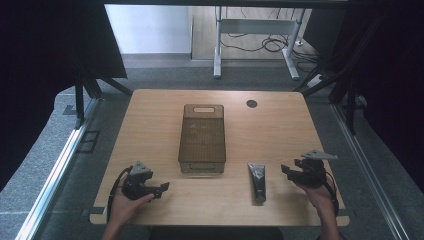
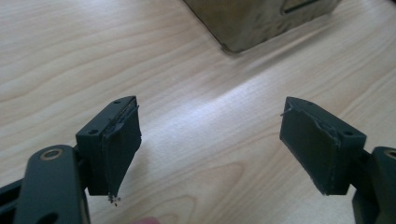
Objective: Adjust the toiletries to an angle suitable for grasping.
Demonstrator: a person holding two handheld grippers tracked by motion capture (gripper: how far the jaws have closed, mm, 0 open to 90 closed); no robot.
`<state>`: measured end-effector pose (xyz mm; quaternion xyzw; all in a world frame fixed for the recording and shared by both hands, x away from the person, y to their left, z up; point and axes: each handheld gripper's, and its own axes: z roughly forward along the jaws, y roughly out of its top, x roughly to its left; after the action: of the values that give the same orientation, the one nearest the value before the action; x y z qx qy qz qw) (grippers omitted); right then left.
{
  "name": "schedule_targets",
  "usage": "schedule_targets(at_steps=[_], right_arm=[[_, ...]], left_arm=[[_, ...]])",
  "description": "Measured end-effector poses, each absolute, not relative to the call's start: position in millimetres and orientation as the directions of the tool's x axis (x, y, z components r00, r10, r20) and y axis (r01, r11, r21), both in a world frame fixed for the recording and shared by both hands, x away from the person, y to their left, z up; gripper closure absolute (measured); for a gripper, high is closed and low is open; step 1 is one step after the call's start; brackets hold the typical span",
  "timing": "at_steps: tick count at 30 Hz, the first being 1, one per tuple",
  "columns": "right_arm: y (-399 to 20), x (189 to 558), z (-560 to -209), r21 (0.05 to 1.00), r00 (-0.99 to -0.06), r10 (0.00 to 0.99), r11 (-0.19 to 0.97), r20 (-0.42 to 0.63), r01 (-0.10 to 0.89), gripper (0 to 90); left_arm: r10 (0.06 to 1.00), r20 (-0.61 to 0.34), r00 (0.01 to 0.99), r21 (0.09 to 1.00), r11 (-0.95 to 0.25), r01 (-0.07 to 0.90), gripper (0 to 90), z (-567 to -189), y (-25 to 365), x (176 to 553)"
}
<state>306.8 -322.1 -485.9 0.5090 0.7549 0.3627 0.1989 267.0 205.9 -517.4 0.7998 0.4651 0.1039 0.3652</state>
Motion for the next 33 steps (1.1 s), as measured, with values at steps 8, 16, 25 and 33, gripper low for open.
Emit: schedule_targets(at_steps=[8, 16, 25, 33], right_arm=[[-324, 310, -498, 0.718, -0.396, 0.912, 0.204, 0.109, 0.666, 52.0], [-311, 299, -479, 0.743, -0.467, 0.882, 0.273, 0.06, 0.611, 69.7], [-278, 306, -489, 0.681, -0.543, 0.837, 0.359, 0.068, 0.638, 83.7], [-255, 307, -477, 0.618, -0.613, 0.787, 0.446, 0.073, 0.647, 89.5]], left_arm=[[0.825, -0.172, 0.539, 0.679, -0.297, 0.671, 20.5, -518, 208, 272], [0.82, -0.174, 0.545, 0.694, -0.29, 0.659, 20.7, -515, 215, 268], [0.804, -0.15, 0.575, 0.72, -0.31, 0.621, 21.7, -507, 202, 265], [0.791, -0.14, 0.596, 0.724, -0.329, 0.607, 21.7, -505, 197, 263]])
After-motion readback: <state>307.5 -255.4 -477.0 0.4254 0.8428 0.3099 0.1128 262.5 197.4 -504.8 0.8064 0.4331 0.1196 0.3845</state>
